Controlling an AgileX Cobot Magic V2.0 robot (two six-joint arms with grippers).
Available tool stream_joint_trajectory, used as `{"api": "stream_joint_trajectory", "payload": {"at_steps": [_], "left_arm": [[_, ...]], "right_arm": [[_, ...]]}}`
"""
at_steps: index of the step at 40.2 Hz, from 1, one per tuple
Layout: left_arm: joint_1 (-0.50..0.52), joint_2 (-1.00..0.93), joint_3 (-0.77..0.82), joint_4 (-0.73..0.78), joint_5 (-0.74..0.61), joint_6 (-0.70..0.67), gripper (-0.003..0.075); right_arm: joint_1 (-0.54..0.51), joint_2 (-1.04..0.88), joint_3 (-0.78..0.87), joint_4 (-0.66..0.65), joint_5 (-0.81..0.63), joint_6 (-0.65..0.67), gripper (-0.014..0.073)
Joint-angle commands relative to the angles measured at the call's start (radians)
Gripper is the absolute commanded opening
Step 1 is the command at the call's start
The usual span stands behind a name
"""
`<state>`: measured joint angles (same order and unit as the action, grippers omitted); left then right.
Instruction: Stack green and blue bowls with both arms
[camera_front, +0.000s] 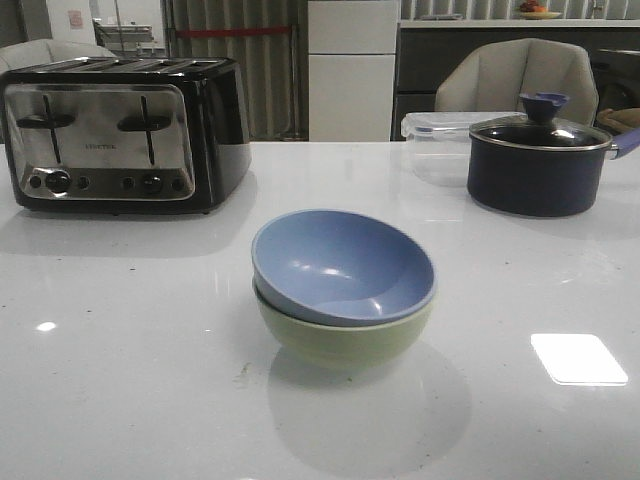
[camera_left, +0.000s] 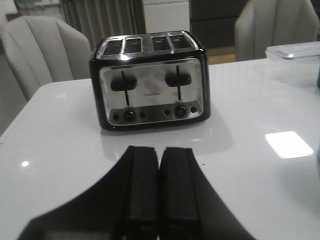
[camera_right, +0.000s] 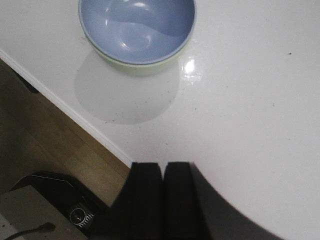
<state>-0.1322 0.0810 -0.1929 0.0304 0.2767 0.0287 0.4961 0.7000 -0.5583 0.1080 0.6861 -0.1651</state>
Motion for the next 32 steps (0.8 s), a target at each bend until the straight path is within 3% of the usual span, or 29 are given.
{"api": "stream_joint_trajectory", "payload": {"at_steps": [1,11,32], "left_arm": [[0.043,-0.058,0.067,-0.022,-0.172,-0.002,0.0098],[0.11,-0.105,0.205,-0.067,-0.277,-0.002,0.0098],[0.129,-0.105,0.204,-0.072,-0.314,-0.002,0.0098]], "right_arm": [[-0.006,-0.003,-0.026,0.009,-0.064,0.0,0.0044],[-0.006,-0.003,-0.026,0.009,-0.064,0.0,0.0044],[-0.006,-0.003,-0.026,0.009,-0.064,0.0,0.0044]]}}
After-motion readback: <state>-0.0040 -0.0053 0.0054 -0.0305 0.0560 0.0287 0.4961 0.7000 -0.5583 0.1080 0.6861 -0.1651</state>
